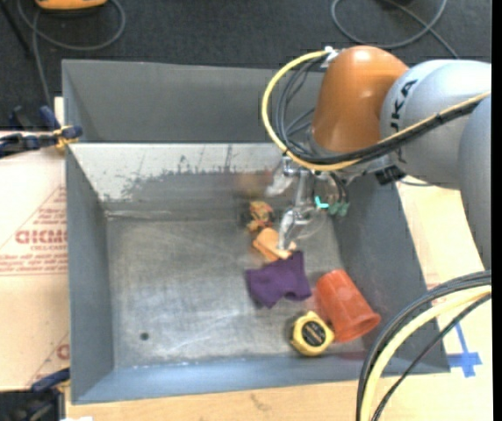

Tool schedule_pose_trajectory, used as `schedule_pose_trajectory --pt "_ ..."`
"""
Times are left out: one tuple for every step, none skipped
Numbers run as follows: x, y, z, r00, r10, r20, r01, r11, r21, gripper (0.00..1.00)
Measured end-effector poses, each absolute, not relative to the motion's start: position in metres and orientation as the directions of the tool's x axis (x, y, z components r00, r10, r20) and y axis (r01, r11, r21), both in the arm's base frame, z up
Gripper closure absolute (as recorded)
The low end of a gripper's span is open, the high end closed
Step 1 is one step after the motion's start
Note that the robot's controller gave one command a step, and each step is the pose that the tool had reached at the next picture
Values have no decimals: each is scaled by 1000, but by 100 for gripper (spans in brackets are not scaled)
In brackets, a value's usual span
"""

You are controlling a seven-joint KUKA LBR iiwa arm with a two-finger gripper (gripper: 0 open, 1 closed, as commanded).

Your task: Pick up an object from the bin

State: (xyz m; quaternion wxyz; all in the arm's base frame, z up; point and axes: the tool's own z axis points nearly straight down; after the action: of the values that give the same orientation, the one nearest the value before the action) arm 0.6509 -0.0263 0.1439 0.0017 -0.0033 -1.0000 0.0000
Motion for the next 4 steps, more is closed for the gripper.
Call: schedule_pose_trajectory --pt "653 -26 149 -1000 6 -5 6 1000 -1 0" --pt "659 -16 104 -962 270 -49 270 963 10 100" --pt "650 -15 92 -963 268 -12 268 963 0 0" --pt "648 -15 90 -964 266 -8 266 964 -1 100"
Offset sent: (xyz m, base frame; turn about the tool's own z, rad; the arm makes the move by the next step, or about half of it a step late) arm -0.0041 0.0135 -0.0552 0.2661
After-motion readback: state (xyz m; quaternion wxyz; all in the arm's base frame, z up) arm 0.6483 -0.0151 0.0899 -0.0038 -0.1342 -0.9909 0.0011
